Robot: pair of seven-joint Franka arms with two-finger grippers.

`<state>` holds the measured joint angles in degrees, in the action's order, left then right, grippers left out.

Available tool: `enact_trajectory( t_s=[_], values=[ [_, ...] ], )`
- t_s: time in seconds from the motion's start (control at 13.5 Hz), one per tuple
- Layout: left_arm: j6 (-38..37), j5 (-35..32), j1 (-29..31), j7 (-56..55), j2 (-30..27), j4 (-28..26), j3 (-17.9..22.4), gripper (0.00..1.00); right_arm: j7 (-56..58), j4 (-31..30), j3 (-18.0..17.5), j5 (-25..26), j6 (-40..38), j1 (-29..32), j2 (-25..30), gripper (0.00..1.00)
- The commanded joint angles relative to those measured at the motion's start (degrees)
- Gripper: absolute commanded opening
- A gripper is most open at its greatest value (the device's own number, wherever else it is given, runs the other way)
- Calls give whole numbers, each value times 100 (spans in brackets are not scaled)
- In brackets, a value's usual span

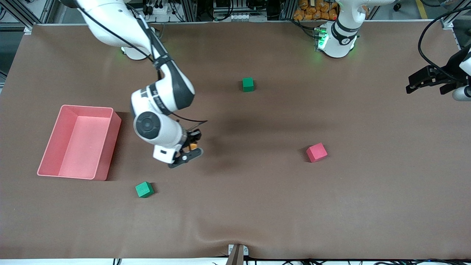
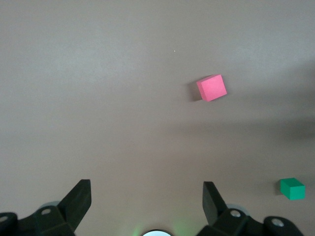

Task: Place and upright button with both arms
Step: 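Carry the button to mid-table and lower it with the right gripper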

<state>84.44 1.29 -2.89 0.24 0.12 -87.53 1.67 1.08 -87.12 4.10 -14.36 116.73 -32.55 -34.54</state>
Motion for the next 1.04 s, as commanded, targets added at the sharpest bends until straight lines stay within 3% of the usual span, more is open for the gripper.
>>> enact_trajectory(
  t_s=[0.0,0.3,0.67,0.96],
  values=[
    [-69,90,-10,143,59,52,0,100,-721,265,38,-155,261,-364,-308,0],
    [-121,91,-10,143,67,61,0,100,-1820,318,38,-146,788,-796,-685,0],
    [-121,82,-1,152,67,70,0,100,-2576,1108,30,-138,1176,-1138,-1484,0],
    [-121,82,-1,152,67,61,0,100,-2744,1495,30,-146,1238,-1279,-1792,0]
  ],
)
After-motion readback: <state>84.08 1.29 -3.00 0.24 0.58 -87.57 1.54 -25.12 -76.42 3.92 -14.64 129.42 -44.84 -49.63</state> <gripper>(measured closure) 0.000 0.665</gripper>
